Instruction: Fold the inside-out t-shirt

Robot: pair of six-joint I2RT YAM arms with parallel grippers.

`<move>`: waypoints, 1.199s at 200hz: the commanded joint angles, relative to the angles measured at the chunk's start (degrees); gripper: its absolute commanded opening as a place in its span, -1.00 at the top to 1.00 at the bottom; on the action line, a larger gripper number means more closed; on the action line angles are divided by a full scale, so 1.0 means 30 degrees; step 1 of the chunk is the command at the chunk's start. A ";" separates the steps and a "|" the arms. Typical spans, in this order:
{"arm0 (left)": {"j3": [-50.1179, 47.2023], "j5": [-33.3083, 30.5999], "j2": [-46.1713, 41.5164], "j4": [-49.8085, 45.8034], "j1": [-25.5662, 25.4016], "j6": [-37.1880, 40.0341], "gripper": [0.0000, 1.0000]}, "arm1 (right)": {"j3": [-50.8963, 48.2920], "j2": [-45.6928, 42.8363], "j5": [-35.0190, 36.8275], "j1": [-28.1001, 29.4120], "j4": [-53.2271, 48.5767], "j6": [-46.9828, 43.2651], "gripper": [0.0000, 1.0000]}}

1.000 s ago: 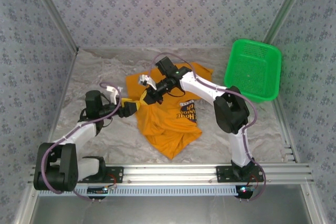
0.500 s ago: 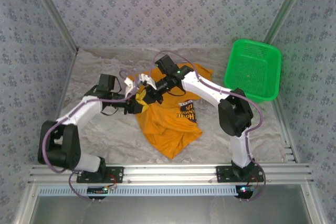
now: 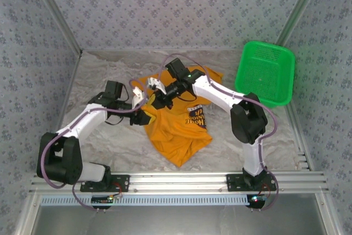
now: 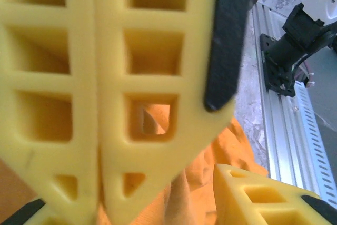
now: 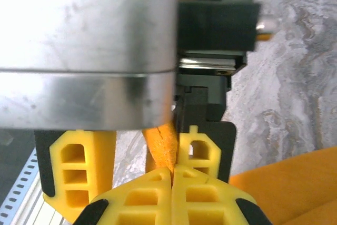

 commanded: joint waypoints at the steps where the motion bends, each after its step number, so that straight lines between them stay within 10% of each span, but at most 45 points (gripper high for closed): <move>1: 0.0577 0.0344 0.0451 -0.1000 -0.0101 0.1217 0.16 | -0.0050 -0.0721 -0.0001 -0.0130 0.0488 0.0244 1.00; 48: 0.1118 0.0108 0.1098 -0.0637 -0.0047 0.1276 1.00 | 0.0336 -0.0465 0.0049 -0.0151 0.0274 0.0297 1.00; 73: 0.1689 -0.1123 0.0836 -0.1846 0.0001 0.0296 1.00 | 0.0462 -0.0422 0.1649 -0.0209 0.0203 0.1177 0.47; 107: 0.2448 -0.5217 -0.0490 -0.6114 -0.1859 -0.1508 1.00 | 0.0562 -0.1930 1.0304 0.0049 0.0007 0.6201 -0.03; 161: -0.0934 -0.8846 -0.4351 -0.0884 -0.7857 -0.7714 1.00 | 0.1098 -0.0168 1.8007 -0.3021 -0.1041 1.6482 -0.07; 187: -0.1867 -1.2045 -0.3846 0.2454 -1.1437 -0.9642 1.00 | 0.2667 0.2009 1.9768 -0.3537 -0.2920 1.7918 -0.07; 240: -0.2297 -1.2922 -0.2672 0.4504 -1.2965 -1.0073 1.00 | 0.6355 0.5355 1.9287 -0.2903 -0.4623 1.7846 -0.05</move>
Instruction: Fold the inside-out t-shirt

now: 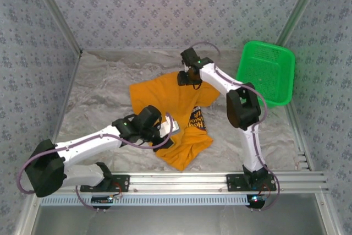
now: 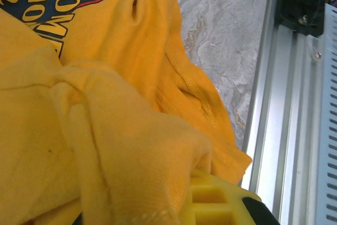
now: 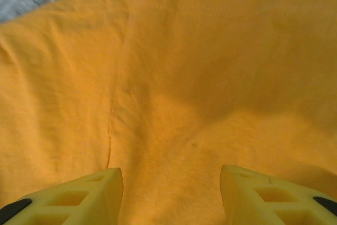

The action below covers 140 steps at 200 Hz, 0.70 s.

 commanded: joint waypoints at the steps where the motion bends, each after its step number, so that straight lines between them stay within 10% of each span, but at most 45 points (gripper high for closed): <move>1: -0.0007 -0.0663 0.0111 0.1375 -0.0148 -0.0549 1.00 | 0.1955 0.0958 0.0306 0.0713 -0.1562 0.0801 -0.04; 92: -0.0392 -0.0029 -0.0094 0.1395 -0.0122 -0.0759 1.00 | 0.6014 0.5401 0.1492 0.1525 -0.2509 0.1518 0.23; 140: 0.0540 -0.0685 -0.0675 -0.0966 0.0068 -0.0072 1.00 | 0.8037 0.6142 0.2120 0.1415 -0.2913 0.1176 1.00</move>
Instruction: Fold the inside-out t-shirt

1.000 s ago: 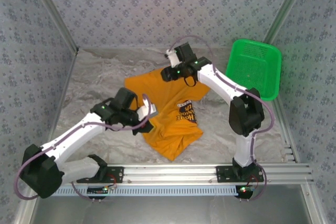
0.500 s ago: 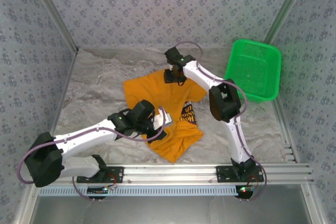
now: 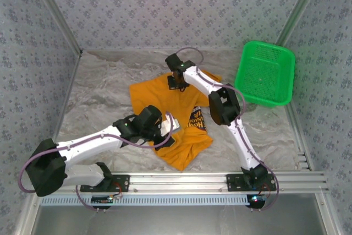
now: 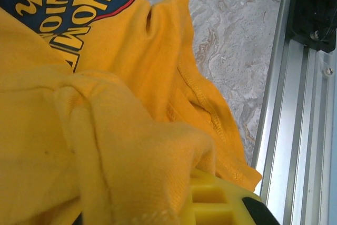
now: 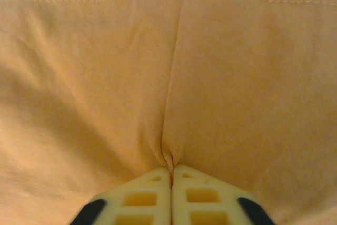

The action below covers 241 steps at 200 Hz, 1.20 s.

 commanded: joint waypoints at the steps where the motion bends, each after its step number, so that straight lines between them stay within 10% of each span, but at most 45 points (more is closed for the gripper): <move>1: 0.0878 -0.0289 -0.0707 -0.1950 0.0150 0.0647 1.00 | 0.1238 0.0257 0.0765 -0.0074 -0.0856 0.0004 1.00; 83: 0.8088 -0.0738 -0.4229 -1.3157 0.5299 0.8711 1.00 | 0.3322 -0.4660 0.0973 -0.1881 -0.1882 0.2522 1.00; 142: 1.3818 -0.1353 -0.2960 -1.4747 0.9728 1.4802 1.00 | 0.2808 -0.8790 0.0134 -0.4084 -0.1930 0.3329 0.86; 185: 1.3488 -0.1042 -0.2255 -1.7281 0.8631 1.8044 1.00 | -0.8609 -1.4133 0.1379 -0.3553 0.1299 0.4774 0.77; 241: 0.5676 -0.4883 -0.2720 -1.5443 0.2109 1.7266 1.00 | -2.0274 -1.6309 -0.0214 -0.2800 0.4332 0.7414 0.15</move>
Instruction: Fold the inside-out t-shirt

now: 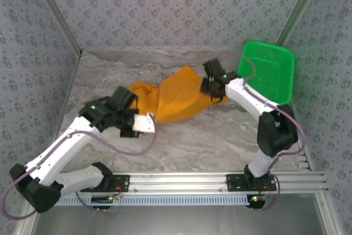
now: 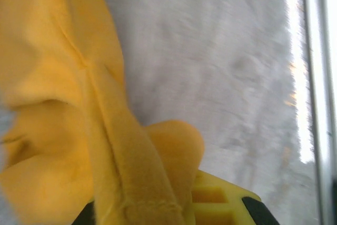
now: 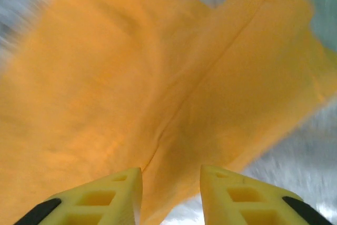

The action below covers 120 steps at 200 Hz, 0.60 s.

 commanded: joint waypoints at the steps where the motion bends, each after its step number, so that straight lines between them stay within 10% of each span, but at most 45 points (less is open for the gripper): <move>1: -0.1452 -0.1446 -0.0102 0.0095 -0.2045 -0.0167 1.00 | -0.1397 -0.0324 -0.0452 -0.0083 0.0547 0.0895 0.15; 120: -0.3004 -0.3410 0.0876 0.0244 -0.5773 -0.2193 1.00 | 0.3732 0.3192 -0.1620 -0.3724 -0.1475 -0.1469 -0.11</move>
